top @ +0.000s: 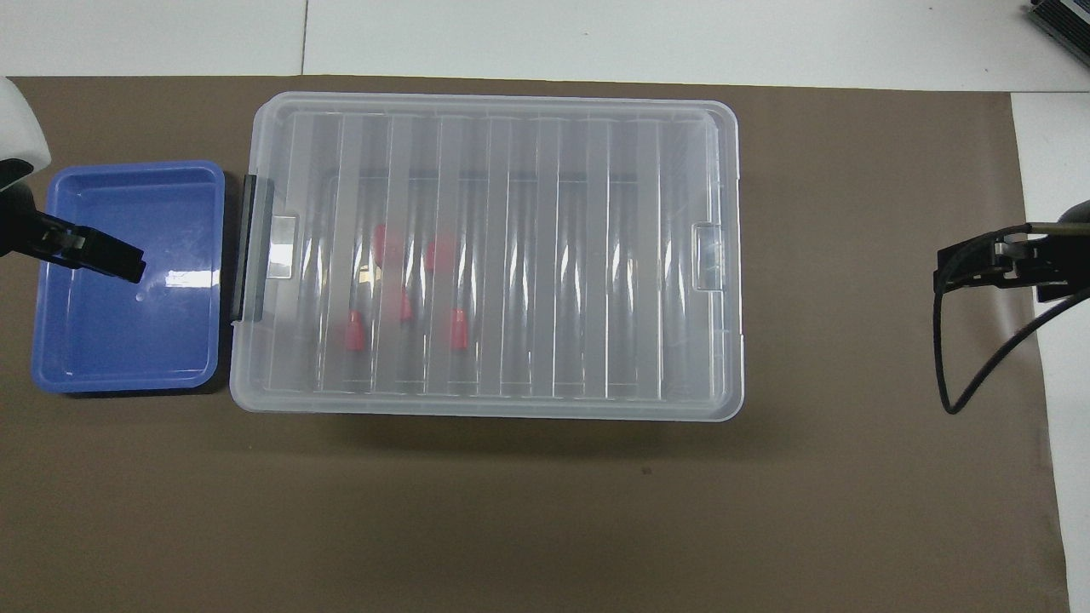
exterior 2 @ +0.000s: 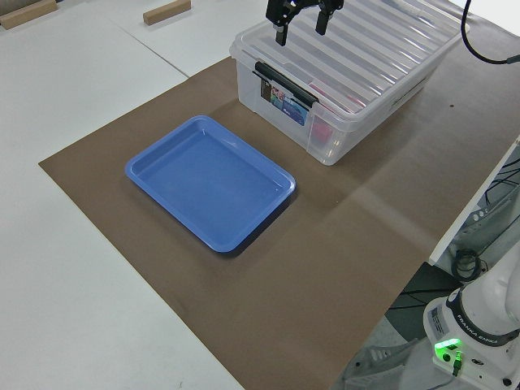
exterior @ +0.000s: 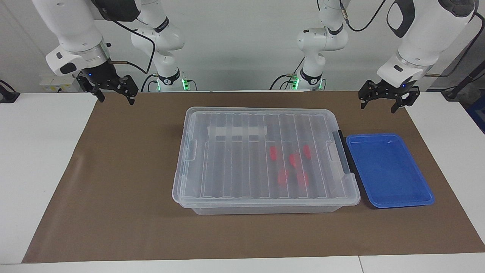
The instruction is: Place red block in blue tray from box
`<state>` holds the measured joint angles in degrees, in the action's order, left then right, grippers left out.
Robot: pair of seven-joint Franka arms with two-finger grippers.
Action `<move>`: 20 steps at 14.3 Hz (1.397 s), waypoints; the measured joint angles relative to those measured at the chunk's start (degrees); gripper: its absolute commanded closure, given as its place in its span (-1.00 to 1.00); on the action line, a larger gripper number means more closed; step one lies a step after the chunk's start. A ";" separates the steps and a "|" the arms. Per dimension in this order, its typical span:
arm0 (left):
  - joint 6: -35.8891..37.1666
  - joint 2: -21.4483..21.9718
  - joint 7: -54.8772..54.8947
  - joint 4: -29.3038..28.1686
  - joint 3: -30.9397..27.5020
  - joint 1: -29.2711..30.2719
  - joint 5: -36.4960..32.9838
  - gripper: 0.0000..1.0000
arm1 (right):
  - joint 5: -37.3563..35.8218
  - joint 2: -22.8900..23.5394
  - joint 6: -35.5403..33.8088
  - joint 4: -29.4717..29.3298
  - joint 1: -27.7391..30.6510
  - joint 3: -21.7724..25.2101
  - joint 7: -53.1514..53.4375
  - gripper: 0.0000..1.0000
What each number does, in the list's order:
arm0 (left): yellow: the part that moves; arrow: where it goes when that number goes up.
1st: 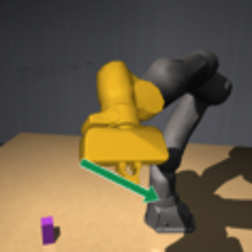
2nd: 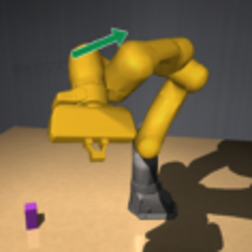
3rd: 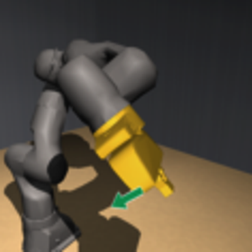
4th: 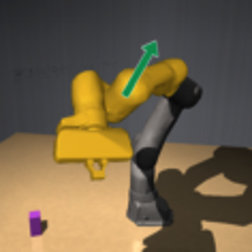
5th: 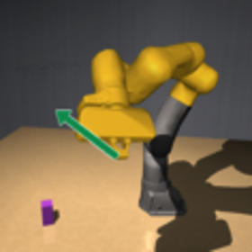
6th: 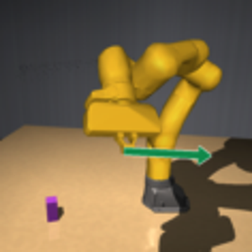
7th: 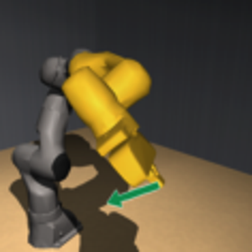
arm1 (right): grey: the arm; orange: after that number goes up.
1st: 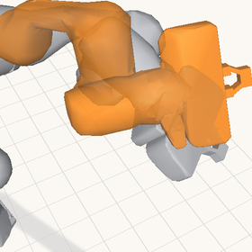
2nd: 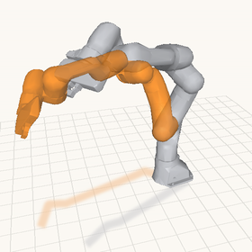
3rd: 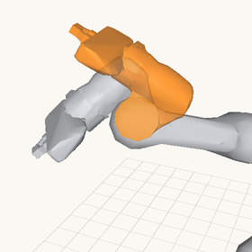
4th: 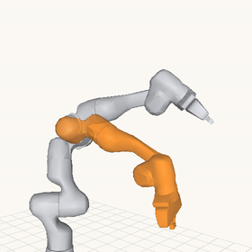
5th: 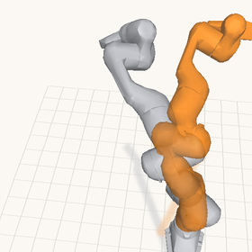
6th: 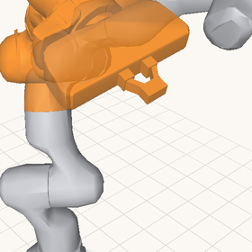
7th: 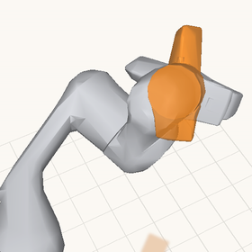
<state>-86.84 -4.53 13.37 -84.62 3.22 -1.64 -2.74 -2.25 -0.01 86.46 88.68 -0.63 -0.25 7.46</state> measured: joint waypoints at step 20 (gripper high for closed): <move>0.00 0.05 -0.03 -0.01 -0.01 0.00 0.00 -1.00 | 0.17 0.85 17.60 9.37 -0.28 -8.07 6.47 -1.00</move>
<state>-86.84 -4.48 13.34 -84.63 3.21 -1.64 -2.74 -2.08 0.83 104.06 98.05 -0.91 -8.31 13.94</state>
